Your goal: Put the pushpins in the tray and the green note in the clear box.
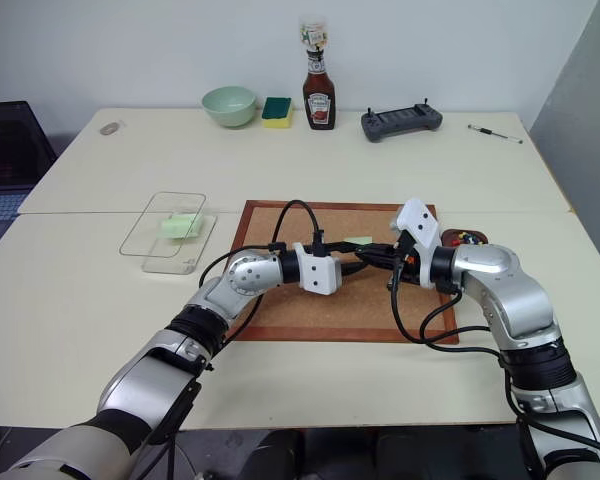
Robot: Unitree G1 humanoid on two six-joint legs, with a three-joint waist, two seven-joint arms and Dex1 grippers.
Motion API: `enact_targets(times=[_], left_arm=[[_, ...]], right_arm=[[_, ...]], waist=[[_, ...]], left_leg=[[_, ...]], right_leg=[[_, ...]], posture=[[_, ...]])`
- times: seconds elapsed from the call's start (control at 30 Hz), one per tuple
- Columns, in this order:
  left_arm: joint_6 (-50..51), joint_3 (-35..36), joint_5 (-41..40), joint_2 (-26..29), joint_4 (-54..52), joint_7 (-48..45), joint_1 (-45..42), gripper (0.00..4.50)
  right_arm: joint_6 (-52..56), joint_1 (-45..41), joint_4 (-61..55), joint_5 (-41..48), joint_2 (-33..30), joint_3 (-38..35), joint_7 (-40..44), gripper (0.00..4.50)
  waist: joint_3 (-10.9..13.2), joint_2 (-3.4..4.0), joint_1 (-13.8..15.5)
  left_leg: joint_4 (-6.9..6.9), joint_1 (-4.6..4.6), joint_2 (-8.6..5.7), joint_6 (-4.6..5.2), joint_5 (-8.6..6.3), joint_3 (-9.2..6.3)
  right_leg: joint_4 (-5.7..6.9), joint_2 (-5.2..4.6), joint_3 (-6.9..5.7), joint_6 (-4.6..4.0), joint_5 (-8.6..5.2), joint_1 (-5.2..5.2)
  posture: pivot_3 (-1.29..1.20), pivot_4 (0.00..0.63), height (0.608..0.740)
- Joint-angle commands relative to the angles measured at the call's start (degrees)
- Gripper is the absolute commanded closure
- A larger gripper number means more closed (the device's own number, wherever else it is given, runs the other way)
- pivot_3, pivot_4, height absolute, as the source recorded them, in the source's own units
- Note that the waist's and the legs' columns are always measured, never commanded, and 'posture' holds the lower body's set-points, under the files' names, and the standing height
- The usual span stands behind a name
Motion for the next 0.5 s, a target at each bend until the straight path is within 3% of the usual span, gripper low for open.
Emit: enact_targets(times=[0.03,0.1,0.5], left_arm=[[-1.03,-0.18,0.71,-0.18,0.13,1.78,-1.88,4.11],[-1.0,0.03,0.56,-0.46,0.3,2.14,-2.07,4.44],[-2.02,-0.68,2.47,-0.39,0.23,4.35,-2.41,4.44]], right_arm=[[-0.04,-1.61,-2.07,1.55,0.42,-1.71,-0.52,4.5],[0.16,-1.77,-1.97,1.64,0.53,-1.8,-0.72,4.5],[3.85,-3.51,-0.22,4.0,2.84,-4.94,-5.14,4.5]], waist=[[0.0,0.0,0.0],[0.0,0.0,-0.01],[0.0,0.0,-0.04]], left_leg=[[0.0,0.0,0.0,0.0,0.0,0.0],[0.0,0.0,0.0,0.0,0.0,0.0],[0.02,0.0,0.0,0.0,0.0,0.0]], right_leg=[[0.0,0.0,0.0,0.0,0.0,0.0],[0.0,0.0,0.0,0.0,0.0,0.0],[0.02,0.0,0.0,0.0,0.0,0.0]], posture=[[0.0,0.15,0.74],[0.0,0.15,0.74],[0.0,0.15,0.74]])
